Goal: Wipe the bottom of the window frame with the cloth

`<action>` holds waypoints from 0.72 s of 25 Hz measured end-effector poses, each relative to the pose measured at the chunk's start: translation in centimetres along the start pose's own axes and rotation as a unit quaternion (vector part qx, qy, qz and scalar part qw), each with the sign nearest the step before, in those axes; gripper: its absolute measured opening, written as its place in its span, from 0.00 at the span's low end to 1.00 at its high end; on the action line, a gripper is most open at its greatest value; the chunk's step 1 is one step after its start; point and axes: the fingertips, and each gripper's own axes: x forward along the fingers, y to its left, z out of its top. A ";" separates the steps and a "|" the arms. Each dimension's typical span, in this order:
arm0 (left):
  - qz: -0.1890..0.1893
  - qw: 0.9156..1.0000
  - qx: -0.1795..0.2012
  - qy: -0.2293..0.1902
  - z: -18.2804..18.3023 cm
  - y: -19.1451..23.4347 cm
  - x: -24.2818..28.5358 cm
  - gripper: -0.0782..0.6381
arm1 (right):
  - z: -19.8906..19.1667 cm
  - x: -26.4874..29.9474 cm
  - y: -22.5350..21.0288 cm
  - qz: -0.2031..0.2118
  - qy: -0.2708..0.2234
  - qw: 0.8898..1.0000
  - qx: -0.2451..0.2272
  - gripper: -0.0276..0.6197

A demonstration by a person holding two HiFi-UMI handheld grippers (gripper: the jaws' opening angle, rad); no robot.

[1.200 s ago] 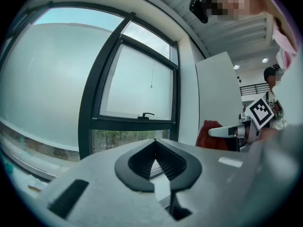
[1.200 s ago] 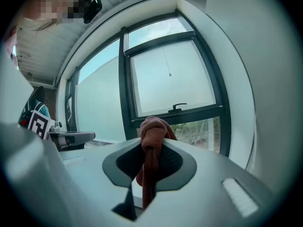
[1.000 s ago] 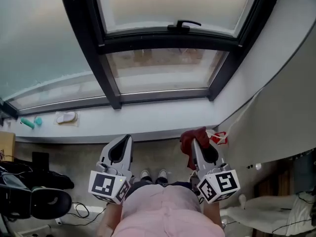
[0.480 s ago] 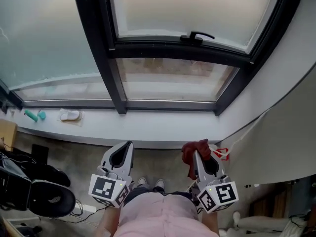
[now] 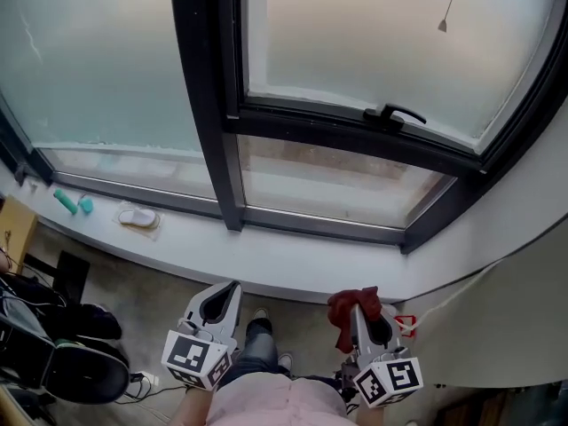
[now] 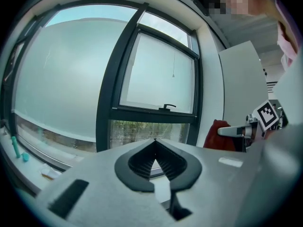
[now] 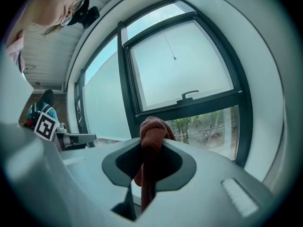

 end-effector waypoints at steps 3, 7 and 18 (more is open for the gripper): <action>-0.018 1.000 -0.009 -0.005 1.1 1.9 3.4 0.10 | 1.3 3.8 -0.5 -0.006 -0.003 1.000 -0.006 0.14; -0.040 0.999 0.009 -0.029 5.1 5.0 7.9 0.10 | 4.9 8.8 -0.6 -0.013 -0.022 0.999 -0.019 0.14; -0.106 0.994 -0.001 -0.025 8.4 9.5 16.5 0.10 | 7.1 16.3 -2.0 -0.083 -0.022 0.996 -0.018 0.14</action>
